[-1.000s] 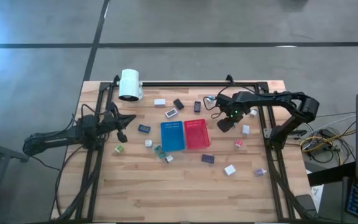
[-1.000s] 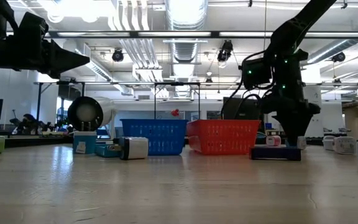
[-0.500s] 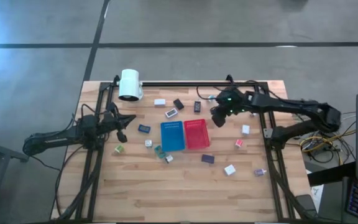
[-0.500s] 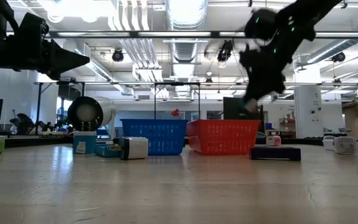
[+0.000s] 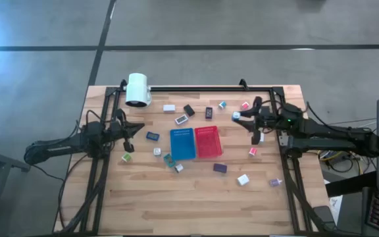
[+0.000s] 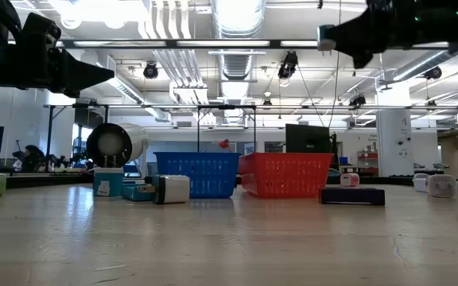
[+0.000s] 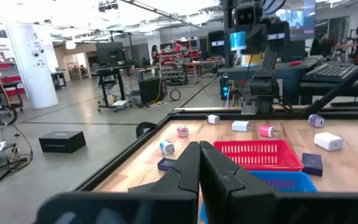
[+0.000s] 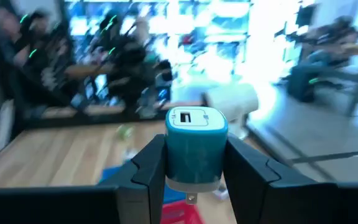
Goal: Pick & Place Office items
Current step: Put the right light blue plug into the red bin
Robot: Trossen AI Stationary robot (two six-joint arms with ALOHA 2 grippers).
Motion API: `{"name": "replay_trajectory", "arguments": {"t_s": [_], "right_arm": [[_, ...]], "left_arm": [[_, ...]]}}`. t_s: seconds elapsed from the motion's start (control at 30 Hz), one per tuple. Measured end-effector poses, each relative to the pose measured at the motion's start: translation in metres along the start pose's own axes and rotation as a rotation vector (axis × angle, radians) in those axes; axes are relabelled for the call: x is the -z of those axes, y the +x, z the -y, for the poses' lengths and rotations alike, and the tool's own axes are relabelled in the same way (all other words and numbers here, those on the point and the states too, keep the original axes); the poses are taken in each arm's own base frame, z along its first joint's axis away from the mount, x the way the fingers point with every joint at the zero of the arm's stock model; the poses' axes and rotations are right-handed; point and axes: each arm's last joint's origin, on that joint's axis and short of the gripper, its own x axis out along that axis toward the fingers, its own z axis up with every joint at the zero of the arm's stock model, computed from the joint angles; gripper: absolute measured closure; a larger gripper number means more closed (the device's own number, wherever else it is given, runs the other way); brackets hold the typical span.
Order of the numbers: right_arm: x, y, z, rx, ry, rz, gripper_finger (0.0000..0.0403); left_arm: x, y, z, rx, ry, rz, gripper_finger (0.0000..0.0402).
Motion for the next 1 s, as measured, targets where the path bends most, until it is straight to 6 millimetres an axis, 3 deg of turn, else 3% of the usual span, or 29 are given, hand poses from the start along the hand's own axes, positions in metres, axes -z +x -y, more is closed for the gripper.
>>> {"name": "replay_trajectory", "arguments": {"t_s": [0.17, 0.43, 0.73, 1.0], "right_arm": [[0.020, -0.018, -0.001, -0.003, -0.015, 0.126, 0.0281], [0.057, -0.029, 0.001, 0.084, -0.058, 0.239, 0.0286], [0.064, -0.029, -0.001, -0.012, -0.145, 0.213, 0.0286], [0.066, -0.028, -0.002, -0.053, -0.133, 0.184, 0.0286]], "left_arm": [[0.000, 0.000, 0.000, -0.003, -0.002, 0.000, 0.0392], [0.005, 0.000, 0.001, 0.003, 0.004, -0.050, 0.0392], [0.002, 0.000, -0.001, -0.034, 0.017, -0.027, 0.0392], [0.002, 0.000, -0.001, -0.036, -0.084, -0.019, 0.0392]]}}
